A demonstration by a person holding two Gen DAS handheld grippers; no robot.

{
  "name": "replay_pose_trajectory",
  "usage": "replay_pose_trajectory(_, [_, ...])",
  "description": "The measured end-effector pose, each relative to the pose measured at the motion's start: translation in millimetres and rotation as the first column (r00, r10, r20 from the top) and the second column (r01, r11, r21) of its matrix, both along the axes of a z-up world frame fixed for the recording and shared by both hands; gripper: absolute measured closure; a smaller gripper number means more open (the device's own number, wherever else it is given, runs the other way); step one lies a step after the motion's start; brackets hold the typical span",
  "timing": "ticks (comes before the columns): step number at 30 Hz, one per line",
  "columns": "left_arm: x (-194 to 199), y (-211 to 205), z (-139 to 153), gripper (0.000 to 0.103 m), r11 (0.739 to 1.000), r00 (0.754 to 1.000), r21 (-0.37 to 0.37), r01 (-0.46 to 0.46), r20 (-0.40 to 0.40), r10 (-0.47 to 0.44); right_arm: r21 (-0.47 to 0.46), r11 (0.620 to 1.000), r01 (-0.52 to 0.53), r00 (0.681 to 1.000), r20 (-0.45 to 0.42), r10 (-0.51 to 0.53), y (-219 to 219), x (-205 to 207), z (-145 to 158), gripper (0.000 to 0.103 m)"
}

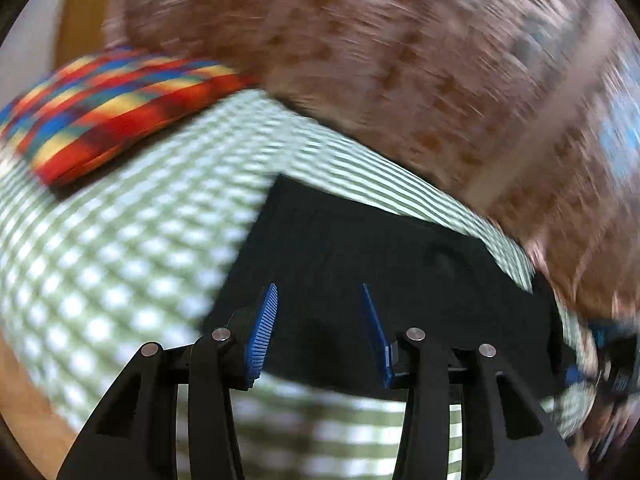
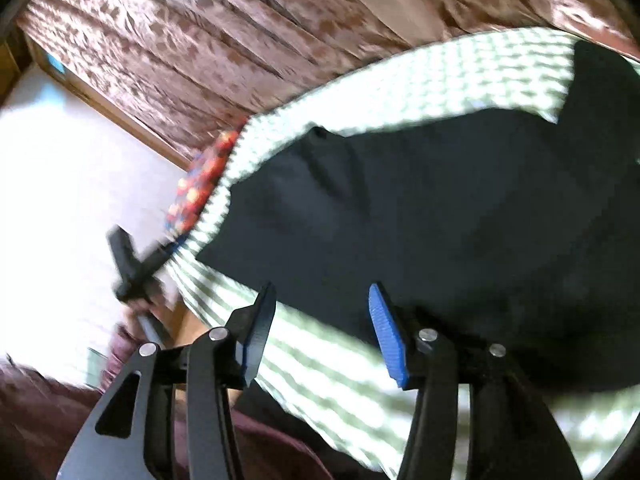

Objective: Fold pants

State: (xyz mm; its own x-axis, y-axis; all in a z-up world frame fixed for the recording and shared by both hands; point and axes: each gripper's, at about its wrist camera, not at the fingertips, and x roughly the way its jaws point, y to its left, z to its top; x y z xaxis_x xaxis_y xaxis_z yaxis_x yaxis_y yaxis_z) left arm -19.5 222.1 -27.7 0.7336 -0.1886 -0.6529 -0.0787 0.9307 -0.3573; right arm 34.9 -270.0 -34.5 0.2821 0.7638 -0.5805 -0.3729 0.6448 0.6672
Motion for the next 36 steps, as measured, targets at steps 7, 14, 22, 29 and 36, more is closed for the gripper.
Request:
replay_pose_trajectory(7, [51.7, -85.8, -4.6, 0.061, 0.973, 0.973, 0.030, 0.230, 0.005, -0.231, 0.055, 0.998, -0.031, 0.998, -0.057, 0.034, 81.1, 112.1, -0.6, 0.054])
replay_pose_trajectory(14, [72.2, -94.8, -26.2, 0.061, 0.961, 0.958, 0.009, 0.278, -0.069, -0.277, -0.019, 0.999, -0.041, 0.988, -0.147, 0.038, 139.1, 191.5, -27.2, 0.054])
replay_pose_trajectory(22, [81.4, -86.9, -57.5, 0.061, 0.966, 0.957, -0.047, 0.254, -0.136, -0.258, -0.121, 0.990, -0.076, 0.991, -0.117, 0.062, 181.3, 217.6, -48.9, 0.099])
replay_pose_trajectory(29, [93.2, -82.1, -54.4, 0.061, 0.969, 0.951, -0.114, 0.221, -0.196, -0.240, -0.193, 0.981, -0.004, 0.994, -0.105, -0.017, 172.7, 228.7, -71.9, 0.096])
replay_pose_trajectory(36, [108.3, -26.1, -28.4, 0.061, 0.983, 0.979, -0.161, 0.083, -0.170, -0.111, -0.152, 0.988, 0.026, 0.999, 0.028, -0.022, 148.2, 187.7, -20.5, 0.063])
